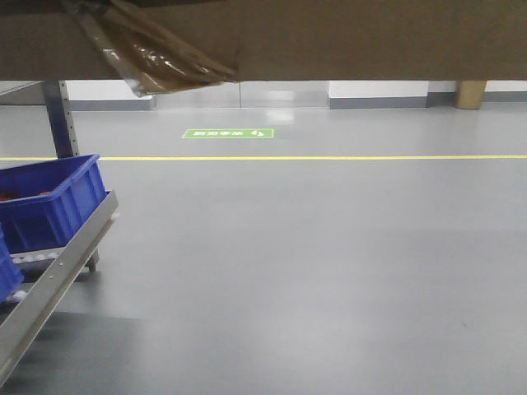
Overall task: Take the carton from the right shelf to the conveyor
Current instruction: 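Hold the carton in both grippers while driving away from the shelf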
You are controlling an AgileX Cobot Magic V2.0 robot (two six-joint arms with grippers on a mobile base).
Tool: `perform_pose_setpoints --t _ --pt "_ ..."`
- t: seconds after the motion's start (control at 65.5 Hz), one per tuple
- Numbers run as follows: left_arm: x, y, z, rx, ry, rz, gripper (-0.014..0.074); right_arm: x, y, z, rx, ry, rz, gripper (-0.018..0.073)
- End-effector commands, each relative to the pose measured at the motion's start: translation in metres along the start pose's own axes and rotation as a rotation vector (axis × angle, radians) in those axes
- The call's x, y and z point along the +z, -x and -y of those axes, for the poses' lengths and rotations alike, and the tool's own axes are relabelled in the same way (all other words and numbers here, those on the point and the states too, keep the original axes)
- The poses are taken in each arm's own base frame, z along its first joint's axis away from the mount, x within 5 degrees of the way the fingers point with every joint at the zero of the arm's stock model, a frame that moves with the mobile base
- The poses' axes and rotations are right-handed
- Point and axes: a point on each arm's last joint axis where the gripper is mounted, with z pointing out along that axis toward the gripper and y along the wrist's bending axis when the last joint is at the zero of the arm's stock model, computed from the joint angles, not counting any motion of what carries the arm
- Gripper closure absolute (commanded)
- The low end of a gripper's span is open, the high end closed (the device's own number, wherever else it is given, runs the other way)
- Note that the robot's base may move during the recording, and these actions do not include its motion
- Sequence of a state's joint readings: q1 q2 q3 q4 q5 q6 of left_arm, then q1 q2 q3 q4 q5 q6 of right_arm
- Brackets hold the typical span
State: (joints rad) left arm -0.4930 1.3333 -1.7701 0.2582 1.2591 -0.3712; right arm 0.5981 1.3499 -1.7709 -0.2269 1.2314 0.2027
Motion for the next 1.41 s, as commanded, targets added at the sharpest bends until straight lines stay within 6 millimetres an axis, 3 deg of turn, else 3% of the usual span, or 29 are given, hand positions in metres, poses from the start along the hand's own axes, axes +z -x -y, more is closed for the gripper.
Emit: perform_pose_setpoints --t 0.0,1.39 --pt "-0.0074 0.0044 0.007 -0.01 -0.074 0.057 0.0614 -0.0059 0.0054 -0.0029 -0.007 0.041 0.074 0.0624" --pt "-0.0074 0.0046 0.0064 -0.008 -0.068 0.06 0.0614 -0.006 0.0062 -0.0031 -0.007 0.043 0.083 0.0624"
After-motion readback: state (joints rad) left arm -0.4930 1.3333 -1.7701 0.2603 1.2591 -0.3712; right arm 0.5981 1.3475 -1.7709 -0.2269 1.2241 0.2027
